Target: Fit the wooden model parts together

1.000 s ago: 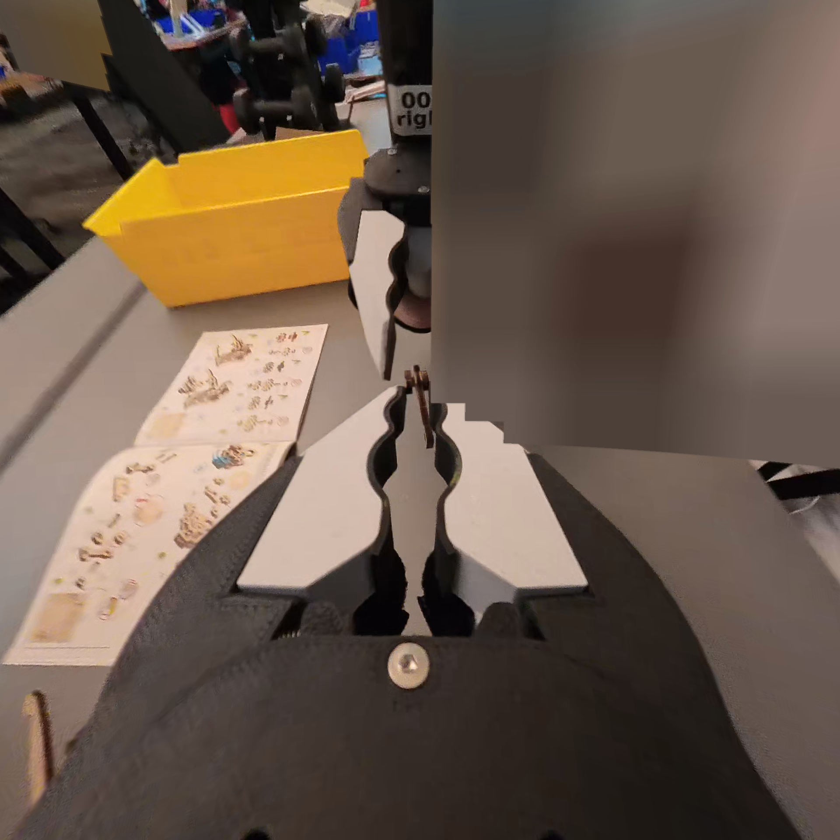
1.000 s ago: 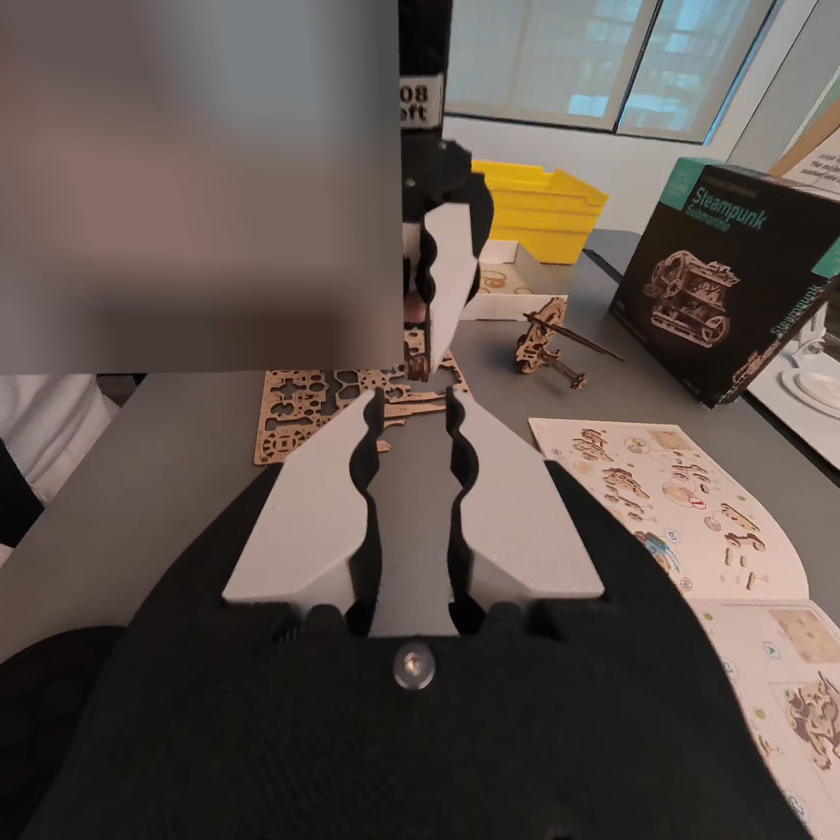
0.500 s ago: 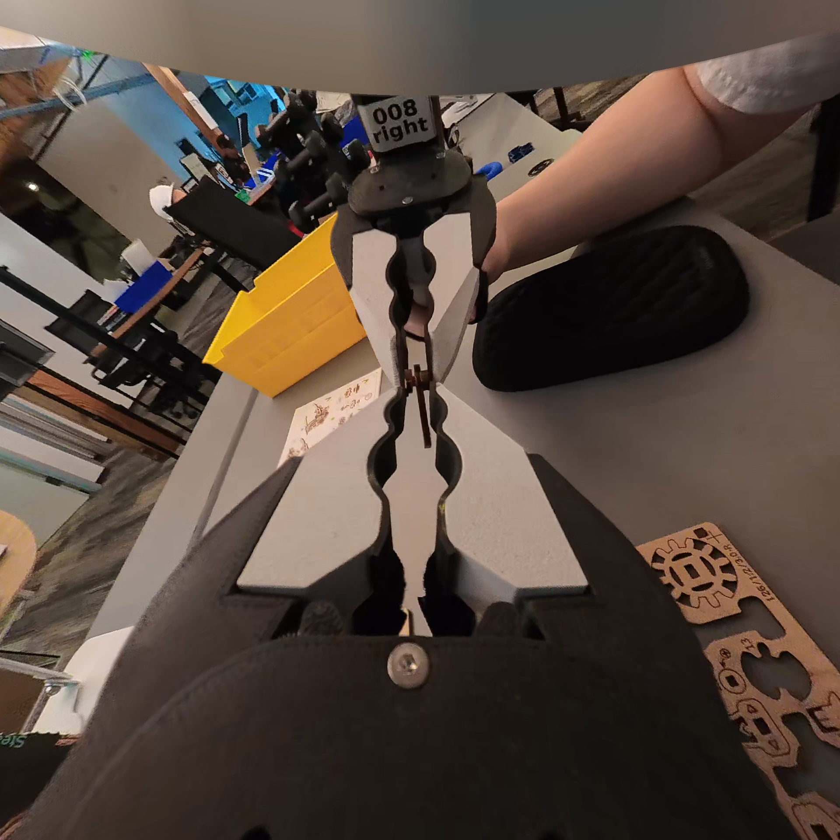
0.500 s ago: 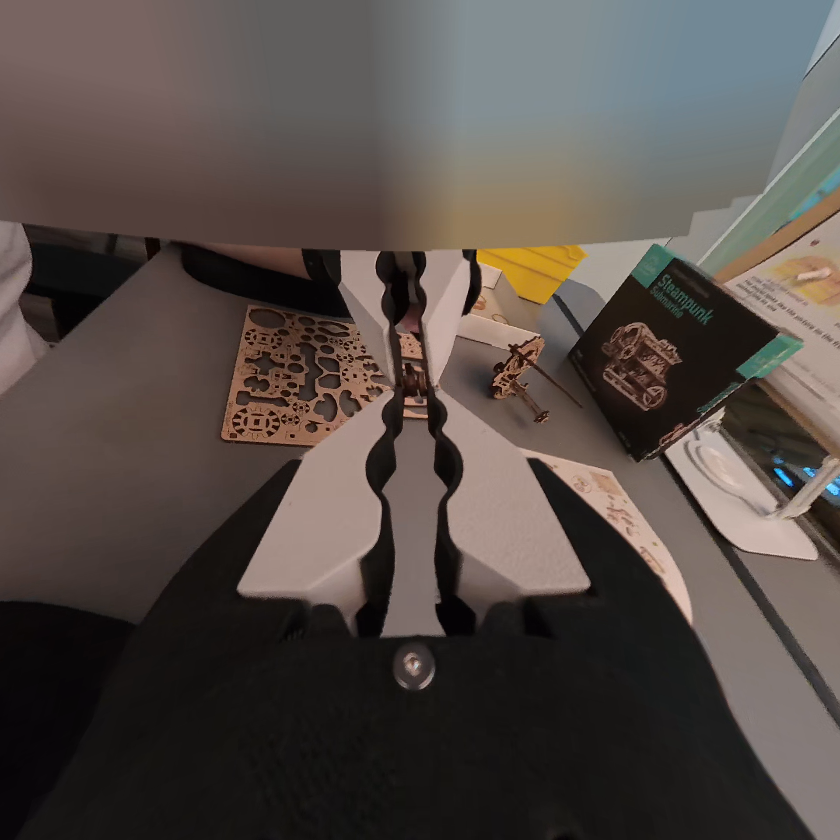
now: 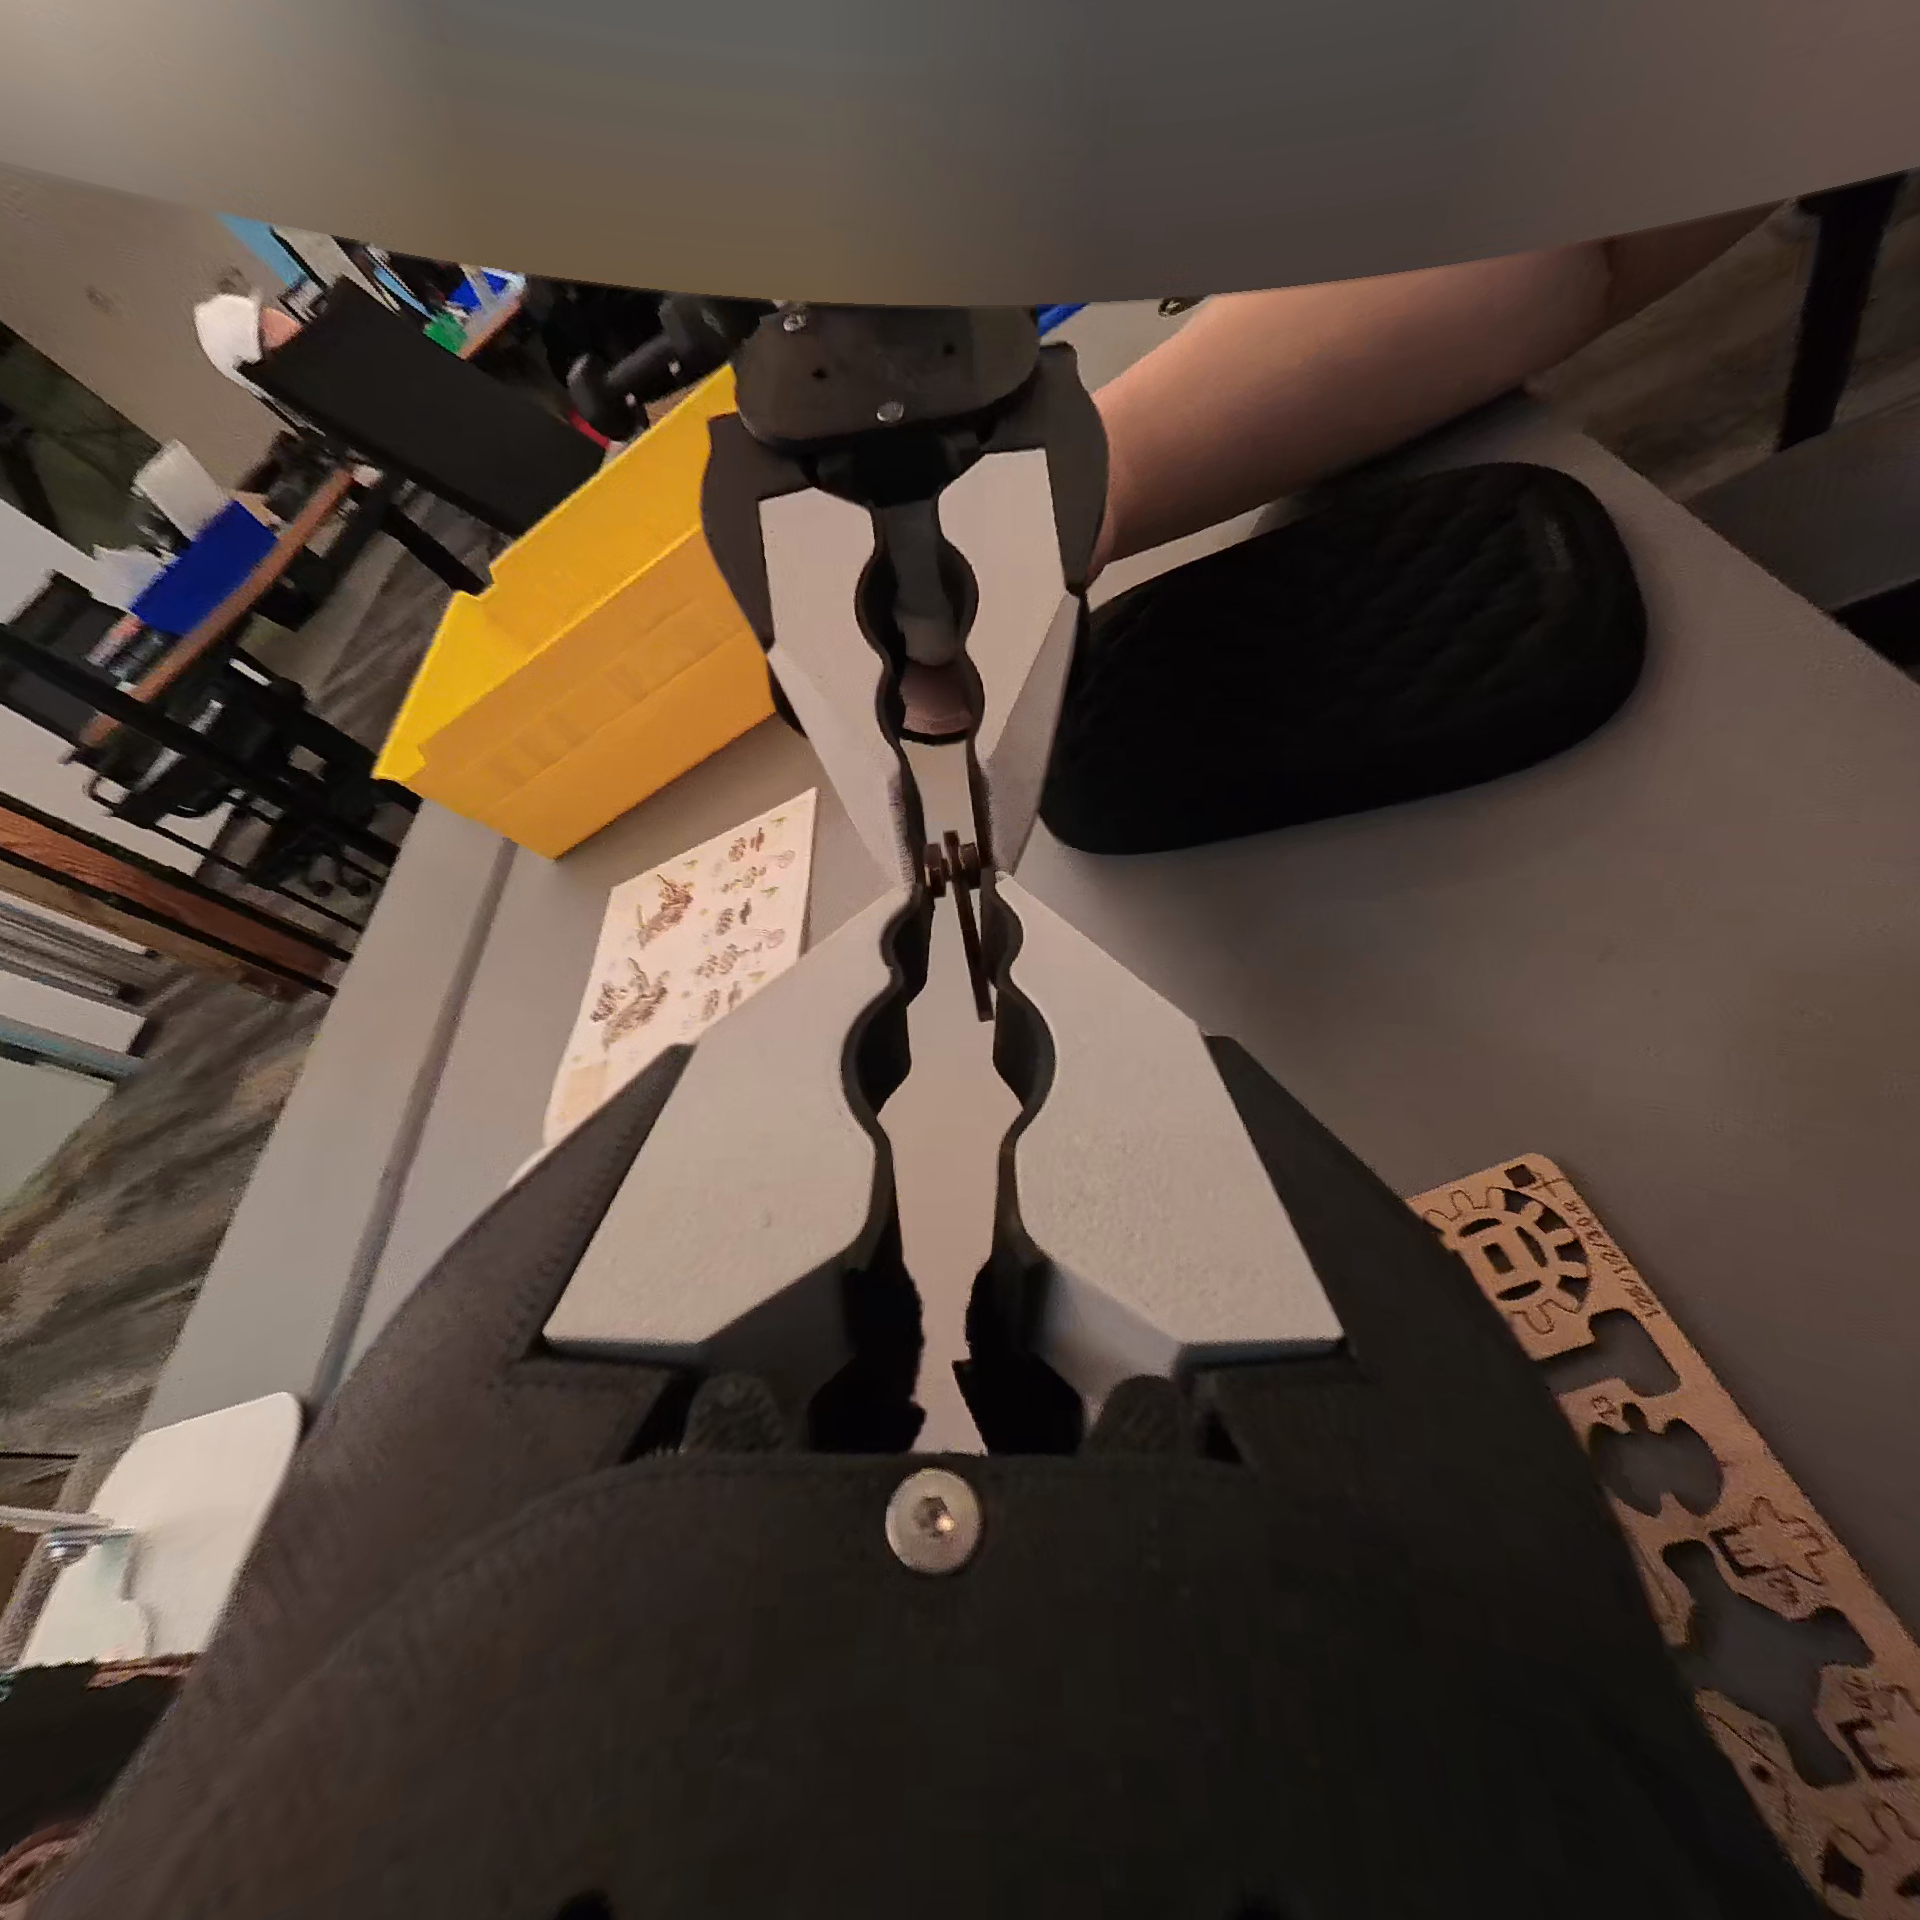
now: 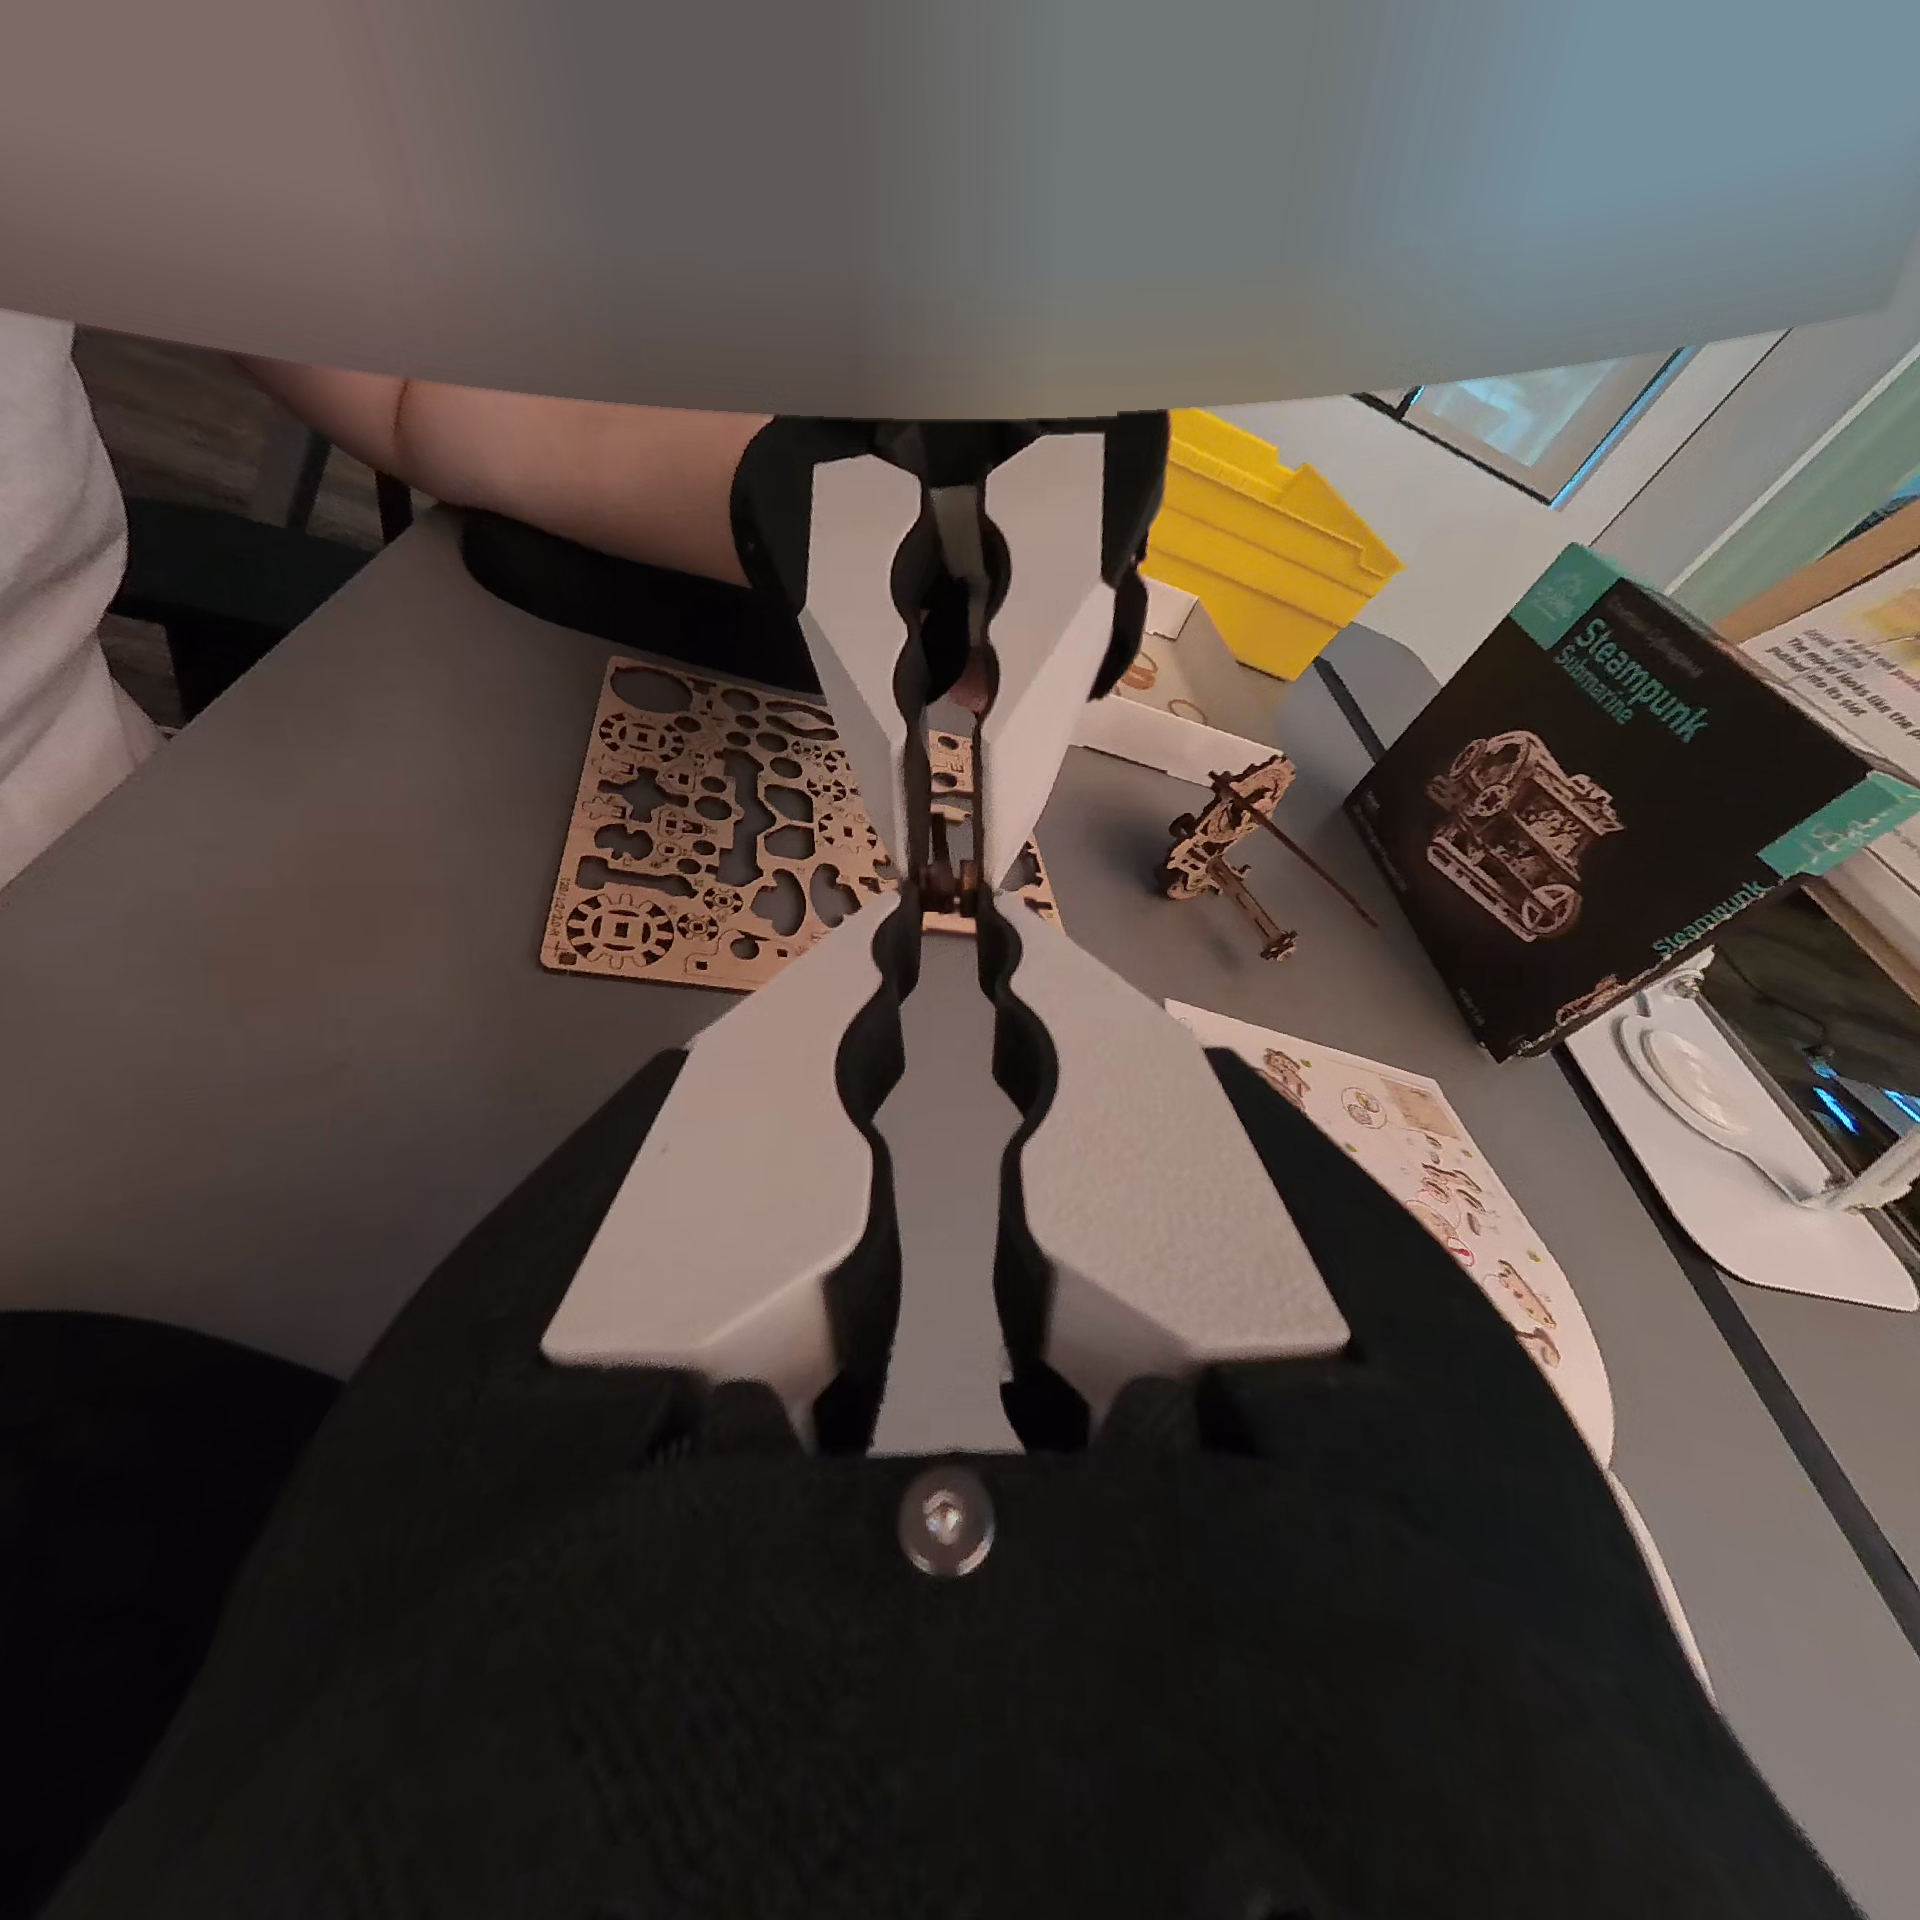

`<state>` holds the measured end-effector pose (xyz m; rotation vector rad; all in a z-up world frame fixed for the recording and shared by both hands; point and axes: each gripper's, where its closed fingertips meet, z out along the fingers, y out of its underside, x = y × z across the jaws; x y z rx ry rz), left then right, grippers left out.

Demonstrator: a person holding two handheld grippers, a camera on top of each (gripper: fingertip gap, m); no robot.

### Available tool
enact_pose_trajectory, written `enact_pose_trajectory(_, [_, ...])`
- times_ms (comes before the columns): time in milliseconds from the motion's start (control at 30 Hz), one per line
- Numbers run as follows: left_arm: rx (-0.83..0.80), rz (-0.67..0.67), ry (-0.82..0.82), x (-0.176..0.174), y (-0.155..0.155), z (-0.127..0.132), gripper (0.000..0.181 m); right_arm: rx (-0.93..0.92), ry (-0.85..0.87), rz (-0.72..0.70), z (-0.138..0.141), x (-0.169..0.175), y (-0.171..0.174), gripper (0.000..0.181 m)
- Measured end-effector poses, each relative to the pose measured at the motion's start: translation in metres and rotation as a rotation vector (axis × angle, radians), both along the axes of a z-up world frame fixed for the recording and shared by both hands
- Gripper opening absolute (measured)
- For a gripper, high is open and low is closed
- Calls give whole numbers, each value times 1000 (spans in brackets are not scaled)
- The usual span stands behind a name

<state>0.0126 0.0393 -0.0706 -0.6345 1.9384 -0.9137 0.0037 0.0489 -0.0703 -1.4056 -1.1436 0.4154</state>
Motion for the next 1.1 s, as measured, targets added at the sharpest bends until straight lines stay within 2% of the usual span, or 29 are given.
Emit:
enact_pose_trajectory(133, [-48, -13, 42, 0, -3, 0, 7, -45, 20, 28, 0, 0, -3, 7])
enact_pose_trajectory(267, [-11, 4, 57, 1, -2, -3, 7, -23, 11, 32, -3, 2, -2, 8])
enact_pose_trajectory(400, [-41, 33, -39, 4, 1, 3, 7, 42, 23, 11, 4, 7, 0, 8])
enact_pose_trajectory(467, [3, 62, -73, 5, 8, 2, 8, 103, 8, 1, 6, 10, 1, 8])
enact_pose_trajectory(600, [-1, 50, -42, 4, 7, -5, 4, 159, -18, -5, 5, 10, 1, 8])
enact_pose_trajectory(767, [48, 81, -5, 5, 15, -13, 0, 85, -24, -19, -4, 12, 7, 8])
enact_pose_trajectory(833, [104, 109, 26, 6, 20, -21, 0, 66, -52, -71, -7, 13, 13, 25])
enact_pose_trajectory(867, [129, 117, 43, 7, 21, -25, 0, 76, -81, -85, -9, 11, 14, 26])
enact_pose_trajectory(1033, [147, 117, 129, 8, 21, -43, 0, 26, -298, -138, -36, 7, 17, 20])
enact_pose_trajectory(1100, [136, 118, 144, 7, 21, -44, 0, 9, -329, -159, -42, 8, 20, 10])
